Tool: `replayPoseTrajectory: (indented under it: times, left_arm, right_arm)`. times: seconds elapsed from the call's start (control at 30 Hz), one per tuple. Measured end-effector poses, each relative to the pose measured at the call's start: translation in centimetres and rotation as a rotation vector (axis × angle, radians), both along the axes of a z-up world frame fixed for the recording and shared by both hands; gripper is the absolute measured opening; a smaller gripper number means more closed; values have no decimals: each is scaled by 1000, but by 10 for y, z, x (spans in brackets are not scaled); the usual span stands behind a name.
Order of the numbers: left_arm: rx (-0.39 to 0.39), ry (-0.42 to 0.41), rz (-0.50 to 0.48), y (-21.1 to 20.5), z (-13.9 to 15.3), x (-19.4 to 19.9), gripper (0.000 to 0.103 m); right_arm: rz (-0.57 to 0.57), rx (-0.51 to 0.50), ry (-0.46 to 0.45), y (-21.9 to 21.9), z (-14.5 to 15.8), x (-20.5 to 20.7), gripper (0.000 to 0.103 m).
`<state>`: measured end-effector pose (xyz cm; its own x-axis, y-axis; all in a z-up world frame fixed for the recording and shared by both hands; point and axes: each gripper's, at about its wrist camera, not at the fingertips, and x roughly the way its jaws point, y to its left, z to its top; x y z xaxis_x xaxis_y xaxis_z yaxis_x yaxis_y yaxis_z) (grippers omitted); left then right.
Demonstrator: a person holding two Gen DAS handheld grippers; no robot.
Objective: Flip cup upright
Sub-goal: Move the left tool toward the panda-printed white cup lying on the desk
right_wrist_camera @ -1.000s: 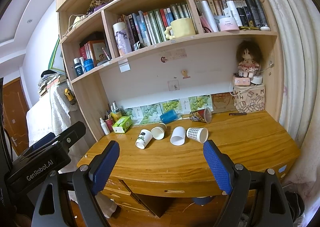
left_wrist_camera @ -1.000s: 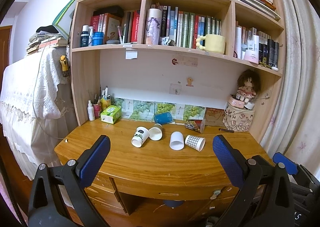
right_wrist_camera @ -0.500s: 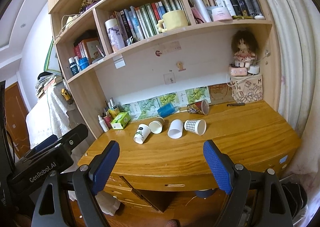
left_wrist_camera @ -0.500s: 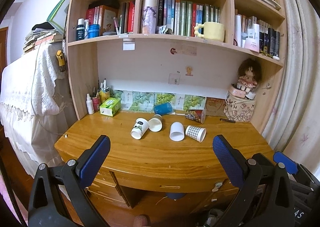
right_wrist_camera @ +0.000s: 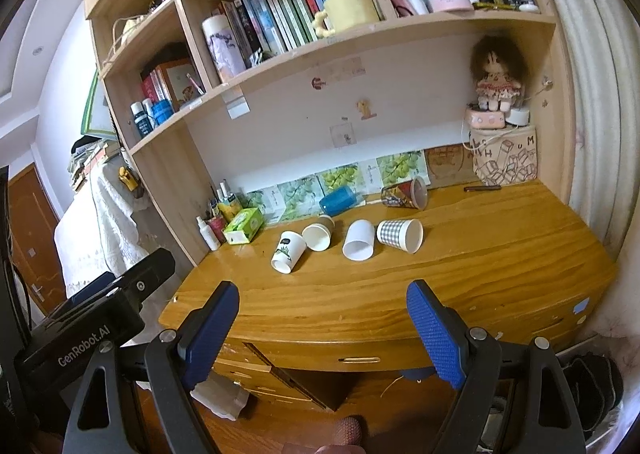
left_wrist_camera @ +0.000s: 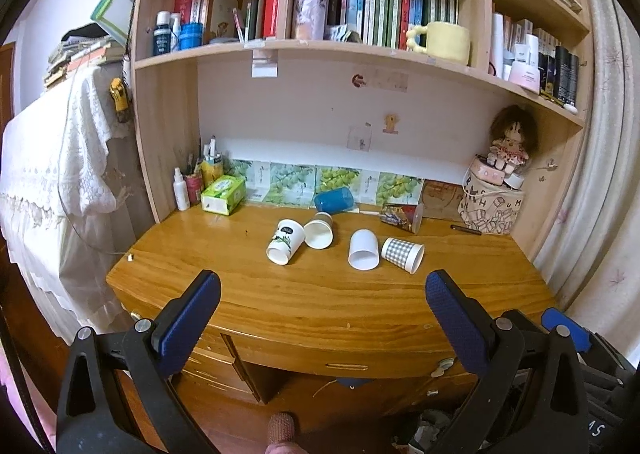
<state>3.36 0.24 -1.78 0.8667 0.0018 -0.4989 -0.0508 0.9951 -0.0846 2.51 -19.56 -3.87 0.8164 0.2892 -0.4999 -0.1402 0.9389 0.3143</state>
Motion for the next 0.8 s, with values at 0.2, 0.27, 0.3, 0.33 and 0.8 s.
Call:
replayPoseTrajectory:
  times: [0.2, 0.27, 0.3, 0.33, 0.8]
  left_arm:
    - [-22, 48, -12, 8, -8, 30, 102]
    - [-29, 63, -14, 11, -10, 40, 102]
    - [-34, 71, -14, 13, -12, 46, 102]
    - [-37, 81, -13, 16, -13, 54, 102]
    - [-64, 242, -4, 54, -29, 161, 102]
  right_arm:
    - [-12, 4, 52, 5, -9, 20, 86]
    - [-14, 12, 68, 6, -11, 29, 86]
    - [-19, 16, 77, 6, -13, 34, 86]
    - [-24, 17, 84, 7, -14, 39, 86]
    - [-36, 81, 213, 33, -34, 137, 86]
